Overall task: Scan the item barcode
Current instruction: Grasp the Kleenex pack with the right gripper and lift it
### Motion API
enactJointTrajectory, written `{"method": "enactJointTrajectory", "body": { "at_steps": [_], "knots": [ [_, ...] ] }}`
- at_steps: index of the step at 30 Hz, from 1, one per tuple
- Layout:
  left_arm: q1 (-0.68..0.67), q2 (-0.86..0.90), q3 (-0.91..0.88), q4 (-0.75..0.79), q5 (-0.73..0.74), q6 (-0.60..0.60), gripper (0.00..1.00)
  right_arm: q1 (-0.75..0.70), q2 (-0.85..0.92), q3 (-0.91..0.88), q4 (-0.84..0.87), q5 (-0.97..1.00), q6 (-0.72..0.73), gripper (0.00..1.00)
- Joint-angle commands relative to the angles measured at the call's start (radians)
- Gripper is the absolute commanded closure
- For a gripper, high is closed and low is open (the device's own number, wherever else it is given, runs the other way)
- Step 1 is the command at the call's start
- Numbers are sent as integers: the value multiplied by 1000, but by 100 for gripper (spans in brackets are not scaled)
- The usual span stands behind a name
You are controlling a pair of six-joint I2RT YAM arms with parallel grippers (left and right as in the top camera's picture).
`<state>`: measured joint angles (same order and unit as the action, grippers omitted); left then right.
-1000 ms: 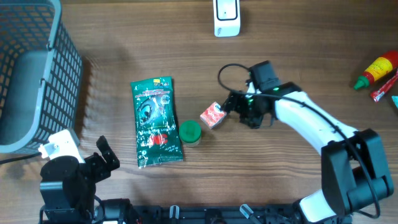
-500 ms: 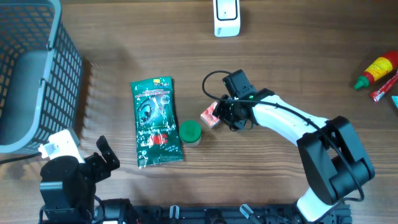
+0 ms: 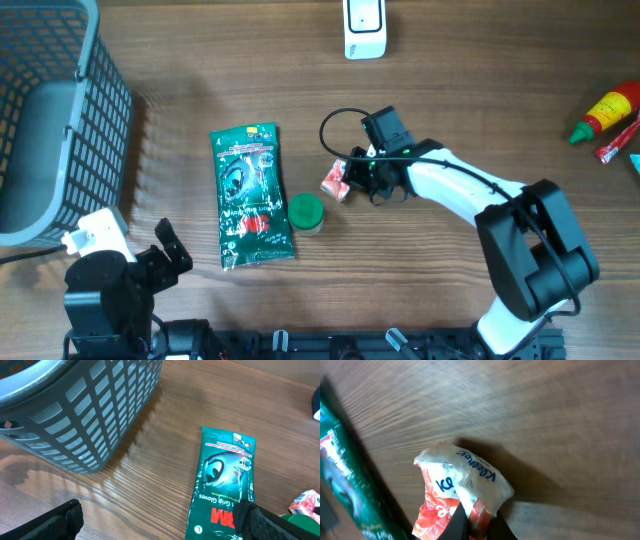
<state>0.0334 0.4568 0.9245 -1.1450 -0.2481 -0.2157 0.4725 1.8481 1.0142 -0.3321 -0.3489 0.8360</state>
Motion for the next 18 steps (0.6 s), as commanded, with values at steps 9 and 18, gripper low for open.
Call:
{"method": "enactJointTrajectory", "body": {
  "at_steps": [9, 18],
  "knots": [
    [-5, -2, 3, 3, 5, 2, 0, -150, -147, -12, 219, -888, -581, 96],
    [-5, -2, 3, 3, 5, 2, 0, -150, -147, -13, 222, -1273, -971, 96]
  ]
}}
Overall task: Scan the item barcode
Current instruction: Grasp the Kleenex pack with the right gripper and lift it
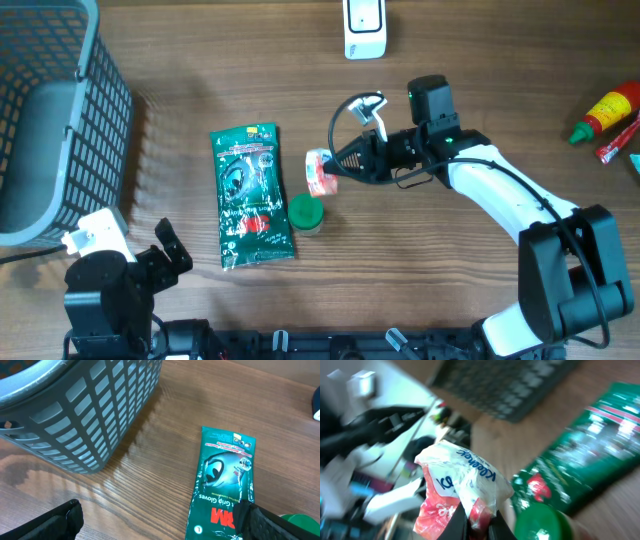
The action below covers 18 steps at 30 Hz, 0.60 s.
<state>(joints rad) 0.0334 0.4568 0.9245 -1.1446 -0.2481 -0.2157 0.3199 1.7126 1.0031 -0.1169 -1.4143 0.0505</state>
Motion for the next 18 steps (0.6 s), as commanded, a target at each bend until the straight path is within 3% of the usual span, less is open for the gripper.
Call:
{"method": "enactJointTrajectory", "body": {
  "at_steps": [1, 7, 13, 18],
  "knots": [
    [-5, -2, 3, 2, 5, 2, 0, 2, -12, -2, 8, -208, -184, 96],
    [-5, -2, 3, 2, 5, 2, 0, 4, -12, -2, -29, -209, -179, 96],
    [-5, -2, 3, 2, 5, 2, 0, 16, -12, -2, -210, -209, -201, 96],
    [-5, -2, 3, 2, 5, 2, 0, 16, -13, -3, -617, -209, -519, 96]
  ]
}}
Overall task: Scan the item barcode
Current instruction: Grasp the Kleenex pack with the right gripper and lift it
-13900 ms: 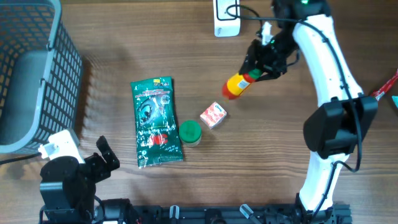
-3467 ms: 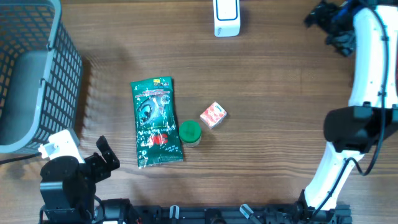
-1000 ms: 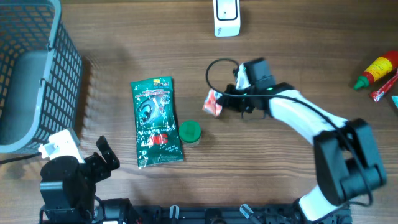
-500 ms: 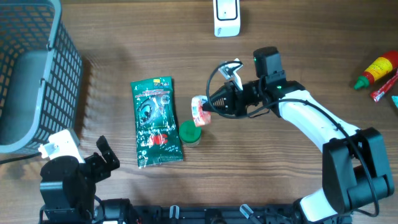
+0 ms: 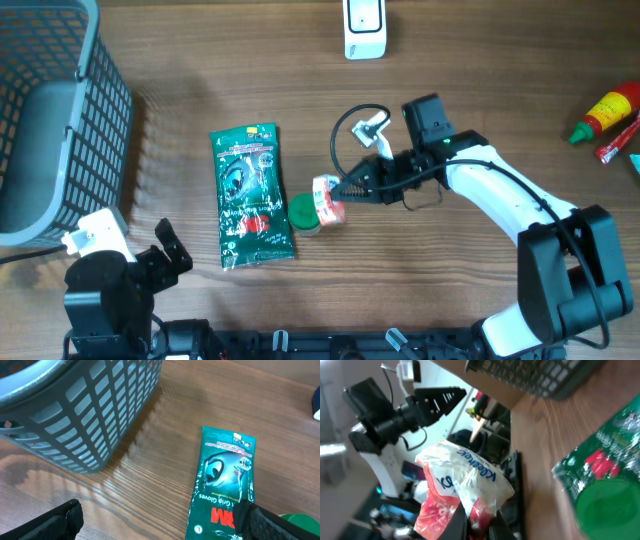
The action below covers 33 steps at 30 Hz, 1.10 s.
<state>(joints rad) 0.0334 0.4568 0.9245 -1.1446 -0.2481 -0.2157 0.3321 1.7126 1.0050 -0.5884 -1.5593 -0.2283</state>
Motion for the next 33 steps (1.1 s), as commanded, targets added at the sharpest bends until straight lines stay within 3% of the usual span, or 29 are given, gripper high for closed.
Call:
{"method": "enactJointTrajectory", "body": {
  "at_steps": [1, 4, 7, 14, 28, 31, 33],
  "knots": [
    [-5, -2, 3, 2, 5, 2, 0, 4, -13, -5, -237, -64, -315, 96],
    [-5, -2, 3, 2, 5, 2, 0, 4, -13, -5, -539, -60, -603, 96],
    [-5, -2, 3, 2, 5, 2, 0, 5, -13, -5, -718, 1, -781, 96],
    [-5, -2, 3, 2, 5, 2, 0, 5, -13, -6, -1002, 93, -1185, 96],
    [-5, -2, 3, 2, 5, 2, 0, 4, -13, -6, -994, 102, -1237, 96],
    [-5, -2, 3, 2, 5, 2, 0, 4, -13, -6, -932, 131, -1233, 95],
    [-5, -2, 3, 2, 5, 2, 0, 4, -13, -6, -827, 167, -1152, 96]
  ]
}}
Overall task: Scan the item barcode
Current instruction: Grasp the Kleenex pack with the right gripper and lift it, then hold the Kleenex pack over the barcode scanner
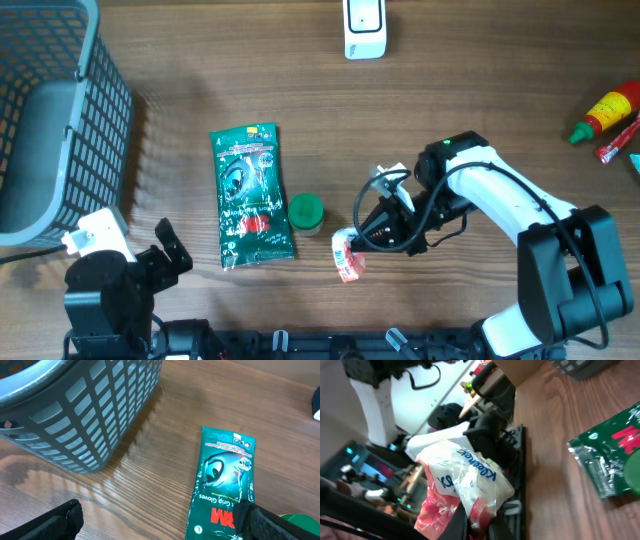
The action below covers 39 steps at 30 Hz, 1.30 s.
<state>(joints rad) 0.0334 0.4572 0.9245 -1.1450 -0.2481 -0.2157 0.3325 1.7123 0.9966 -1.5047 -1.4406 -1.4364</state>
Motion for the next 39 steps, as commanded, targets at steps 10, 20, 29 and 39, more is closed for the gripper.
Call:
{"method": "enactJointTrajectory", "body": {
  "at_steps": [10, 20, 29, 39],
  "knots": [
    [-5, -2, 3, 3, 5, 2, 0, 2, -13, 14, 964, 467, 1211, 96],
    [-5, -2, 3, 3, 5, 2, 0, -10, -13, 120, 1089, 996, 1308, 96],
    [-5, -2, 3, 3, 5, 2, 0, -9, -13, 221, 1302, 1335, 1182, 96],
    [-5, -2, 3, 3, 5, 2, 0, -10, 42, 223, 1600, 1532, 1004, 96]
  ]
}}
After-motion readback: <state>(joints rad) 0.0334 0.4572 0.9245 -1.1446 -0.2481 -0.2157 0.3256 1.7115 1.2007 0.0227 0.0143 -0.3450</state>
